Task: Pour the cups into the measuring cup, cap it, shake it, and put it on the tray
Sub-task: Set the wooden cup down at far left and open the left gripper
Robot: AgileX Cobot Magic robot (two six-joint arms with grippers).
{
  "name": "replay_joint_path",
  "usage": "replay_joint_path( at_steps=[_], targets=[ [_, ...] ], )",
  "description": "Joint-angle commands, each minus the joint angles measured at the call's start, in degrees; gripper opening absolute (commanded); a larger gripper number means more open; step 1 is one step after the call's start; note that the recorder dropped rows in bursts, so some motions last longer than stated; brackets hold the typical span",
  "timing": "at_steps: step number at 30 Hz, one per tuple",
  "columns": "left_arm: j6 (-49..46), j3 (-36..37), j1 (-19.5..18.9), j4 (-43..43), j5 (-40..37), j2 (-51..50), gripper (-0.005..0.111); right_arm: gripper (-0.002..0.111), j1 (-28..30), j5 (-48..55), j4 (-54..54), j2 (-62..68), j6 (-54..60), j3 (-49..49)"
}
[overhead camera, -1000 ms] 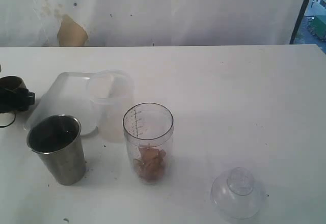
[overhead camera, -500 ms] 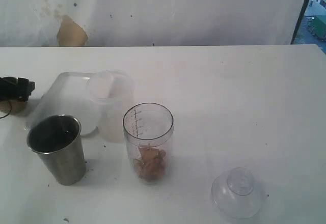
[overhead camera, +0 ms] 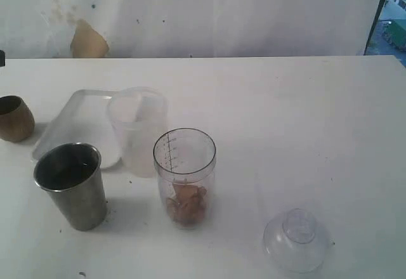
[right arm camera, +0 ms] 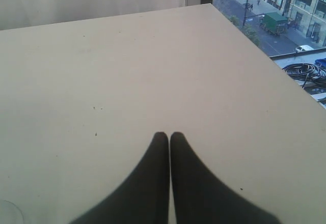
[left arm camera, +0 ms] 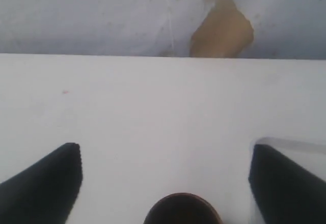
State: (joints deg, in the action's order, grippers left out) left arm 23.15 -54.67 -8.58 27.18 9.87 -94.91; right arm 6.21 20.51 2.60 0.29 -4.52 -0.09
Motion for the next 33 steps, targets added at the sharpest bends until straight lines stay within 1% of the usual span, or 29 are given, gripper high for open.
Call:
replay_joint_path(
  at_steps=[1,4,5,6,9,11,15,18,21,26,30,33],
  targets=[
    [0.4,0.0,4.3,-0.7,-6.5,8.0,0.05,0.001,0.2,-0.4,0.2,-0.3,-0.2,0.1],
    [-1.5,0.0,8.2,1.0,-10.5,12.4,0.015,0.001,0.2,-0.4,0.2,-0.3,-0.2,0.1],
    [-2.4,0.0,9.5,1.0,-12.0,13.6,0.006,0.001,0.2,-0.4,0.2,-0.3,-0.2,0.1],
    [-2.9,0.0,10.5,1.1,-13.2,15.1,0.0,0.001,0.2,-0.4,0.2,-0.3,-0.2,0.1],
    [-3.5,0.3,13.8,0.7,-17.6,20.0,0.001,0.001,0.2,-0.4,0.2,-0.3,-0.2,0.1],
    [-3.5,1.9,15.0,-0.1,-17.9,23.4,0.001,0.001,0.2,-0.4,0.2,-0.3,-0.2,0.1],
    [-3.5,8.7,17.2,-2.5,-13.4,31.9,0.001,0.001,0.2,-0.4,0.2,-0.3,-0.2,0.1],
    [-1.0,14.5,18.5,-2.9,-8.9,39.6,0.001,0.001,0.2,-0.4,0.2,-0.3,-0.2,0.1],
    [1.0,19.8,18.7,-2.9,-5.1,46.3,0.001,0.001,0.2,-0.4,0.2,-0.3,-0.2,0.1],
    [0.1,25.6,18.7,-2.7,-5.1,55.5,0.001,0.001,0.2,-0.4,0.2,-0.3,-0.2,0.1],
    [-0.7,28.9,18.6,-2.7,-5.6,59.5,0.001,0.001,0.2,-0.4,0.2,-0.3,-0.2,0.1],
    [-0.7,31.1,18.6,-2.7,-4.9,59.9,0.001,0.001,0.2,-0.4,0.2,-0.3,-0.2,0.1]
  ],
)
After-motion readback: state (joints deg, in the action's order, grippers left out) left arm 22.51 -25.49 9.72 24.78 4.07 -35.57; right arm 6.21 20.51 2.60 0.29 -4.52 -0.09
